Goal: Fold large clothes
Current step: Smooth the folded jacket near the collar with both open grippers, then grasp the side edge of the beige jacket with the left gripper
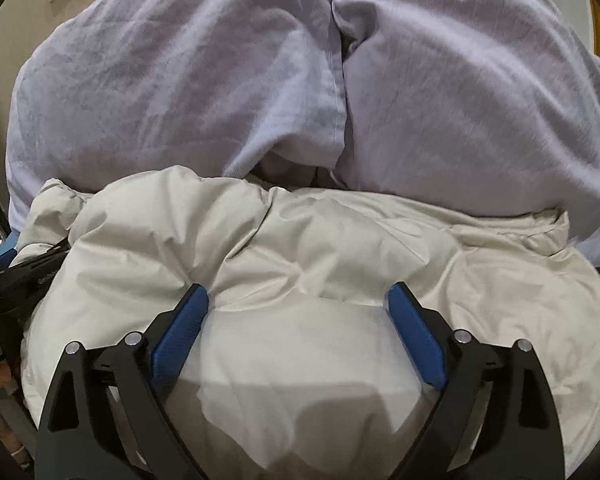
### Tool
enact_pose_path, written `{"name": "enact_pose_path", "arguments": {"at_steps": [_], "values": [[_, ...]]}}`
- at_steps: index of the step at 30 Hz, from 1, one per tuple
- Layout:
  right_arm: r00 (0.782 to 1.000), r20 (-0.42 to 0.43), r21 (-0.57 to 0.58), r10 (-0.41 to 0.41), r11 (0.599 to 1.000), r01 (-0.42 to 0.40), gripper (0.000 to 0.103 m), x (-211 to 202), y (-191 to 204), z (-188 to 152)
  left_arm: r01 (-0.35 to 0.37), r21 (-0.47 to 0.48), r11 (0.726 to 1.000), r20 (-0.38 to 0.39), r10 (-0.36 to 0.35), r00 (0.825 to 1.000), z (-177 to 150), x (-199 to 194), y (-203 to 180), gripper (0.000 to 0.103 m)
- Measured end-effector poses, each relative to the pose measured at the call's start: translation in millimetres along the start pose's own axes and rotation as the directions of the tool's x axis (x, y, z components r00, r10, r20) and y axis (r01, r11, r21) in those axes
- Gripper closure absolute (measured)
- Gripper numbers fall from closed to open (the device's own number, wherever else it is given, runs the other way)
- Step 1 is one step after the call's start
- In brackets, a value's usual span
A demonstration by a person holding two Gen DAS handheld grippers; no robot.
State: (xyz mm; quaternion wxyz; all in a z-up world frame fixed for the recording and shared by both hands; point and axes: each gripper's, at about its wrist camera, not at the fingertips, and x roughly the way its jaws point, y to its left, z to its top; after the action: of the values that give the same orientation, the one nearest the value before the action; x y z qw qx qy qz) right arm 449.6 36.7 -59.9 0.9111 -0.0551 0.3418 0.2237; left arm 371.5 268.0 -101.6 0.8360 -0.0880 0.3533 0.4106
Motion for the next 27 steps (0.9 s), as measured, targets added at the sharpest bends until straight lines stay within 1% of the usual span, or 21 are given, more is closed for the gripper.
{"name": "enact_pose_path", "arguments": {"at_steps": [1,10,14,18,21,23,24,26,27], "values": [[1.0,0.0,0.003,0.003,1.0,-0.003,0.01,1,-11,-4,-0.001,0.0,1.0,0.0,0.001,1.0,0,0,0,0.002],[1.0,-0.002,-0.012,0.0,1.0,0.0,0.009,23,-18,-17,-0.001,0.0,1.0,0.0,0.001,1.0,-1,-2,-1,0.002],[1.0,-0.006,-0.006,0.014,1.0,-0.014,0.007,33,-21,-18,0.0,-0.003,1.0,0.0,0.0,1.0,-1,1,1,0.002],[0.998,-0.037,0.035,0.056,0.998,-0.055,0.005,51,-29,-17,0.001,-0.011,1.0,0.004,-0.001,1.0,-2,-5,-3,0.002],[0.998,-0.036,0.038,0.057,0.998,-0.056,0.005,56,-33,-18,0.005,-0.007,1.0,0.0,-0.005,1.0,-2,-9,-5,0.002],[0.997,-0.044,0.051,0.069,0.996,-0.067,0.005,51,-36,-19,0.026,0.002,1.0,-0.012,-0.025,1.0,-3,-15,-1,0.002],[0.996,-0.055,0.061,0.068,0.996,-0.065,0.005,46,-39,-19,0.038,0.016,0.999,-0.027,-0.038,0.999,-6,-22,3,0.004],[0.996,-0.055,0.095,0.071,0.993,-0.065,0.005,19,-53,-25,0.073,0.022,0.997,-0.032,-0.072,0.997,-13,-41,14,0.004],[0.997,-0.046,0.104,0.061,0.993,-0.056,0.005,8,-59,-27,0.115,0.013,0.993,-0.025,-0.114,0.993,-19,-57,26,0.004]]}}
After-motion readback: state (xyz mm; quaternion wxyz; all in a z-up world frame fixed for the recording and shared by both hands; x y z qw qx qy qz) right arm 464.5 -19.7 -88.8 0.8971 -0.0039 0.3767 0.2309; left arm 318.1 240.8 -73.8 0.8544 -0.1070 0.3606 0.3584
